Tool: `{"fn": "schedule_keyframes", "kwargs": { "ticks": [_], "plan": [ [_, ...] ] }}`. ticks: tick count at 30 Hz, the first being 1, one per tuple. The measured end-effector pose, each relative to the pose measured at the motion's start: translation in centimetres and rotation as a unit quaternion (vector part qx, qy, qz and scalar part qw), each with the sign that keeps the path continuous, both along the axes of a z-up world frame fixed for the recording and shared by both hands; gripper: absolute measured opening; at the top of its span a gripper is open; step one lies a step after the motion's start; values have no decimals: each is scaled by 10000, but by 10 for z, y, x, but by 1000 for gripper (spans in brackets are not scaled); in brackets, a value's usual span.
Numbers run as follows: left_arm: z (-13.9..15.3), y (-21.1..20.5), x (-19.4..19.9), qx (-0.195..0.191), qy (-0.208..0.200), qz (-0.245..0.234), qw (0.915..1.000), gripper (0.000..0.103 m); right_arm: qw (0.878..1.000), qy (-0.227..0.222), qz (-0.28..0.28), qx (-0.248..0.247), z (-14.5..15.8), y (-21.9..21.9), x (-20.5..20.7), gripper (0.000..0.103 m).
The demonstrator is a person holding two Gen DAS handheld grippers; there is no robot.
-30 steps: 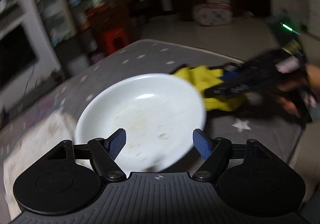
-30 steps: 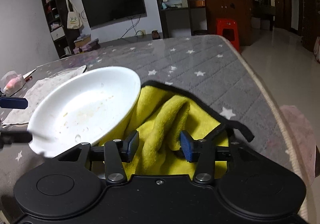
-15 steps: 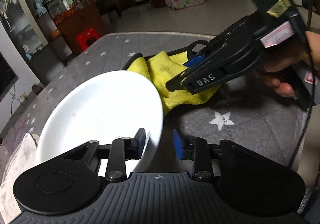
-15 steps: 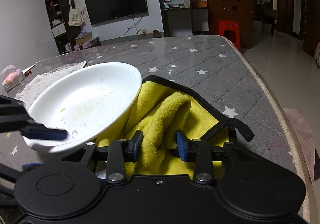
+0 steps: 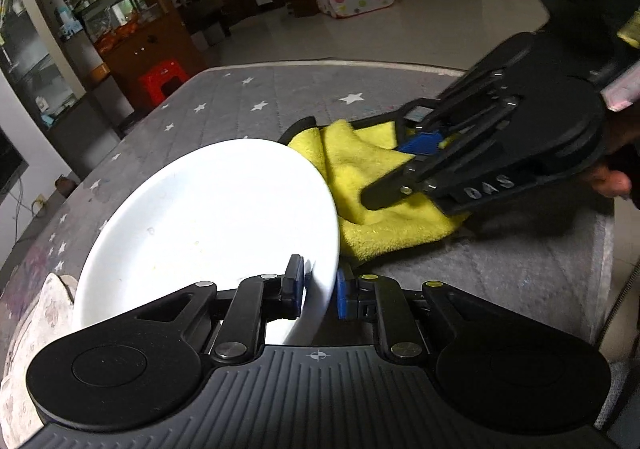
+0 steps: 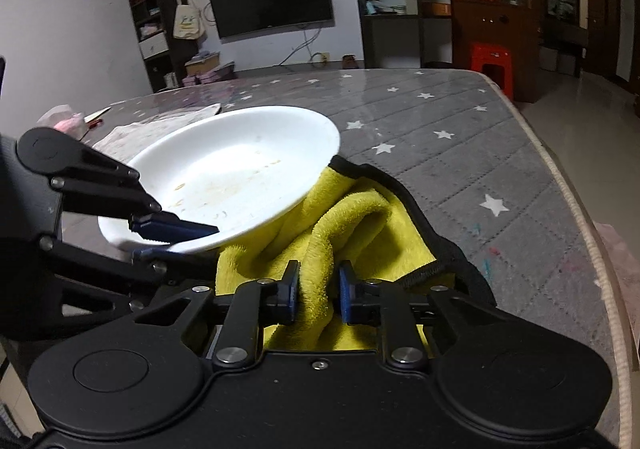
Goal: Clean bowl
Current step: 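Tilt the held bowl with the left tool while the right tool brings the cloth inside, then wipe the bowl interior with the cloth in the right tool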
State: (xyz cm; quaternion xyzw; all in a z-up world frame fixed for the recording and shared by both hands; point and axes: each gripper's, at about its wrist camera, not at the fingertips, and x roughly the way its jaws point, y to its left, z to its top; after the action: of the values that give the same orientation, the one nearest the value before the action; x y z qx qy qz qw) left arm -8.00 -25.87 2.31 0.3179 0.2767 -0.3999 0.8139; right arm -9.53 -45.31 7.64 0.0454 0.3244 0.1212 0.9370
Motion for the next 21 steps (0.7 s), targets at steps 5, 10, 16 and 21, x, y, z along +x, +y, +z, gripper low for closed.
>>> {"fn": "schedule_keyframes", "kwargs": {
  "ticks": [5,10,16,21],
  "plan": [
    [1,10,2,-60,132,-128,9998,17,9999,-89,22,100,-2,2,18,20],
    [2,20,-1,-31,197,-314,9993,18,9995,-147,9,295,-5,-7,31,20],
    [2,27,-4,42,236,-473,9986,18,9984,-156,18,550,-6,-18,50,20],
    [4,26,-2,2,371,-307,9988,20,9981,-126,-28,599,-5,-22,69,20]
  ]
}}
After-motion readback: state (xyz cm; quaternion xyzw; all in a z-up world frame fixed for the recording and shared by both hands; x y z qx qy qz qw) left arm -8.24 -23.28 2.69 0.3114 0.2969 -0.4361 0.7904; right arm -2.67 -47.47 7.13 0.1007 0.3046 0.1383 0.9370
